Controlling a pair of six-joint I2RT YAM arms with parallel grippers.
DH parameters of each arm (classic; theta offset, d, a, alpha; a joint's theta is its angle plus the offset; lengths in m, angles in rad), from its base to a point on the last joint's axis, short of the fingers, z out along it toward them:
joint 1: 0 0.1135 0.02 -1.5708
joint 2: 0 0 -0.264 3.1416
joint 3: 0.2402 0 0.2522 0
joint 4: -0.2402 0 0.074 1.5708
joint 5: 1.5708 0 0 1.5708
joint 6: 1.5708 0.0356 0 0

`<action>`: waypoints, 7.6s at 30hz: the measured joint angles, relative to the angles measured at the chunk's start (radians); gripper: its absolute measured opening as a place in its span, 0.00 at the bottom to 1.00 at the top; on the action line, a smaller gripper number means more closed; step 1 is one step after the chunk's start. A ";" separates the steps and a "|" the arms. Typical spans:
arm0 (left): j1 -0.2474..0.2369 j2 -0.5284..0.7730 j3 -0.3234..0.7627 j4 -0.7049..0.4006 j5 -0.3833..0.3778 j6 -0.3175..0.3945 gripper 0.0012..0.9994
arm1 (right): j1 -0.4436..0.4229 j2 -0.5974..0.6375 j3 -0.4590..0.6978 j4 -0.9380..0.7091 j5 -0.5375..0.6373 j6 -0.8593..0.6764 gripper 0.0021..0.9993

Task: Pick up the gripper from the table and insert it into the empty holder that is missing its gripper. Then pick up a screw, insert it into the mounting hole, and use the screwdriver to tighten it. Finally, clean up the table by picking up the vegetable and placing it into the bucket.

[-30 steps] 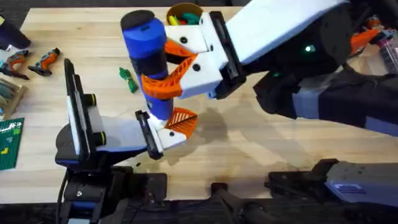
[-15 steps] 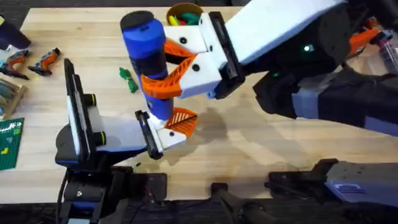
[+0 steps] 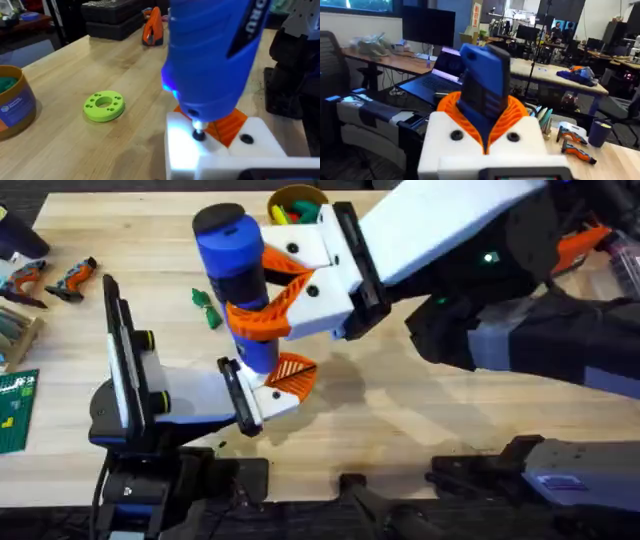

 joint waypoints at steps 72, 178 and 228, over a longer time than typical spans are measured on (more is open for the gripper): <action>-0.003 0.006 0.006 -0.010 -0.007 -0.003 0.00 | -0.109 -0.066 0.531 -1.170 0.068 -0.116 0.99; -0.003 0.001 0.007 -0.009 -0.006 0.000 0.00 | -0.509 0.073 0.481 -2.085 0.896 -1.539 0.03; -0.003 0.126 0.277 -0.277 -0.497 -0.182 0.99 | -0.487 -0.371 0.494 -2.087 0.972 -0.574 0.98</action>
